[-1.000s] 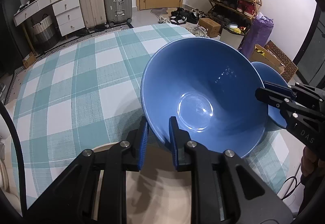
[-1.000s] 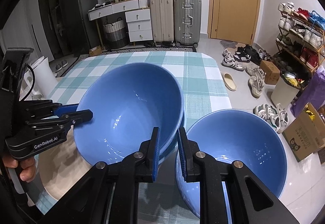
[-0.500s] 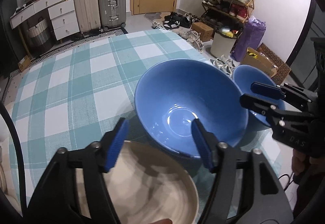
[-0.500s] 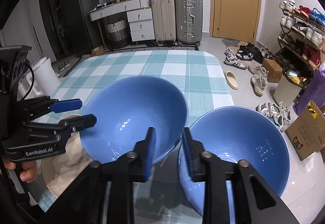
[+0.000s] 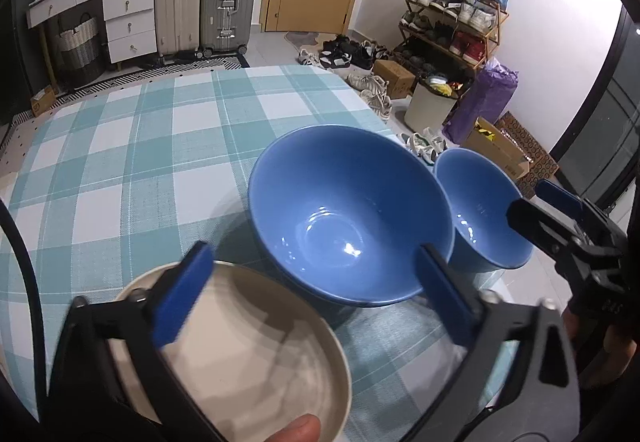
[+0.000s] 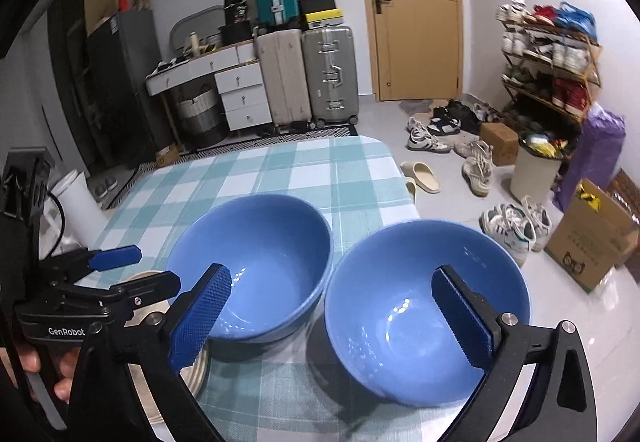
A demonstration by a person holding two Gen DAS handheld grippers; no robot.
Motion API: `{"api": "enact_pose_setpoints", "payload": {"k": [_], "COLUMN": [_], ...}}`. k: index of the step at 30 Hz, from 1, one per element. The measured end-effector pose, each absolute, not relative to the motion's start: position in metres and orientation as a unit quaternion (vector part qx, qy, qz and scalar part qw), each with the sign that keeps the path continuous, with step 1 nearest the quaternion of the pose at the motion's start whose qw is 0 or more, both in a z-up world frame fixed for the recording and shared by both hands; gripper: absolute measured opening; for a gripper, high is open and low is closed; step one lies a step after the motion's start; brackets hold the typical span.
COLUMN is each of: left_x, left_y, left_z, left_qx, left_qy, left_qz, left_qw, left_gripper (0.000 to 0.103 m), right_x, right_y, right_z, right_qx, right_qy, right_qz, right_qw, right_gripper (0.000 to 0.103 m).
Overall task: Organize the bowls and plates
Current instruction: 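Lower the blue bowls onto the tablecloth and open both tools, then move both tools back toward the rims of the two blue bowls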
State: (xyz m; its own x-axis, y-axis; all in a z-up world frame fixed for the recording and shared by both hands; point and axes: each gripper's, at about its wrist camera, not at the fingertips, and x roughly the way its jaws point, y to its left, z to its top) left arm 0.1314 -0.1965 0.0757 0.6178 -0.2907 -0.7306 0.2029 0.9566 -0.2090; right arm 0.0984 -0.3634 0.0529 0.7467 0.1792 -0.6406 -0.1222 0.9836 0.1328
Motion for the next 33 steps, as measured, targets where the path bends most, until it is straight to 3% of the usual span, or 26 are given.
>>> {"api": "enact_pose_setpoints", "payload": {"k": [17, 33], "left_x": [0.099, 0.096], "left_y": [-0.240, -0.306], "left_z": [0.072, 0.073], "left_qx": [-0.055, -0.016], "left_qy": [0.412, 0.415], "left_qz": [-0.147, -0.177], "left_qw": [0.898, 0.892], "left_gripper": [0.102, 0.102], "right_x": [0.057, 0.055], "right_y": [-0.414, -0.473], "right_z": [0.075, 0.070], "right_qx": [0.041, 0.081], "right_qy": [0.304, 0.328], "right_qz": [0.018, 0.007], "right_qw": [0.952, 0.941], "right_gripper": [0.102, 0.102]}}
